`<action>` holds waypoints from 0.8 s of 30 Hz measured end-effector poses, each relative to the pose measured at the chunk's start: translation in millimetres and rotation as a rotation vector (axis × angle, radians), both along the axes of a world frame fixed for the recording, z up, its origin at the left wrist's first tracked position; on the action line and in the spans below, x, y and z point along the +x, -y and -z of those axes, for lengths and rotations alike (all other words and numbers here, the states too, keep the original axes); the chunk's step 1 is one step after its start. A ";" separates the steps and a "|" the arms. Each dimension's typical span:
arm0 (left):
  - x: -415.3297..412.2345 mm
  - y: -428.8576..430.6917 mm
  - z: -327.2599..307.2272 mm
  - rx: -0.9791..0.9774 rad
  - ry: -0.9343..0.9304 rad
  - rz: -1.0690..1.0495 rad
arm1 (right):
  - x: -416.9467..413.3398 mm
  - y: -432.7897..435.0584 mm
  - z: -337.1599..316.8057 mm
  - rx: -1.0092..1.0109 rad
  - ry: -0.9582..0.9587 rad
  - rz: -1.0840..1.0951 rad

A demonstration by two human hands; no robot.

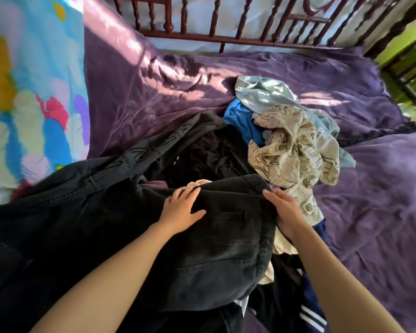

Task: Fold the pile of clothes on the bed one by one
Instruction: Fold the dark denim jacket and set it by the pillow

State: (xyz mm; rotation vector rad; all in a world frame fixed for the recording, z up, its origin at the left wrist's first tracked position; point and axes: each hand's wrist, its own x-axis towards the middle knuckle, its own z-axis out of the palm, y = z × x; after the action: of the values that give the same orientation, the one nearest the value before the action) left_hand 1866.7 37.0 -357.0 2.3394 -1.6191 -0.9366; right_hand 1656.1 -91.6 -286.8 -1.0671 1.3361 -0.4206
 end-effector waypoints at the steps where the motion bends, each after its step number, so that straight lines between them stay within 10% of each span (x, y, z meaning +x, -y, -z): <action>1: 1.1 7.5 -3.2 0.010 -0.034 0.021 | 0.5 -3.3 -14.5 -0.051 0.039 -0.035; 9: 53.2 64.3 -74.3 -0.462 0.154 -0.364 | 53.7 40.3 -82.4 -0.629 -0.084 -0.002; 15: 35.5 38.4 -53.0 -0.134 0.126 -0.359 | 38.6 42.3 12.6 -0.422 -0.526 -0.389; 20: -41.3 -97.3 1.4 -0.118 0.079 -0.524 | -46.0 -66.0 88.3 0.011 -0.521 -0.211; 24: -86.3 -174.2 31.8 0.050 0.087 -0.469 | -57.9 -108.4 91.0 -0.139 -0.535 -0.019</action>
State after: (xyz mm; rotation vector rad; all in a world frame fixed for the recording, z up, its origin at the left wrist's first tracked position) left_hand 1780.4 211.2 -388.7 2.6509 -0.9997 -0.7852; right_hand 1598.2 16.8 -377.8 -1.3673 1.7828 -0.2196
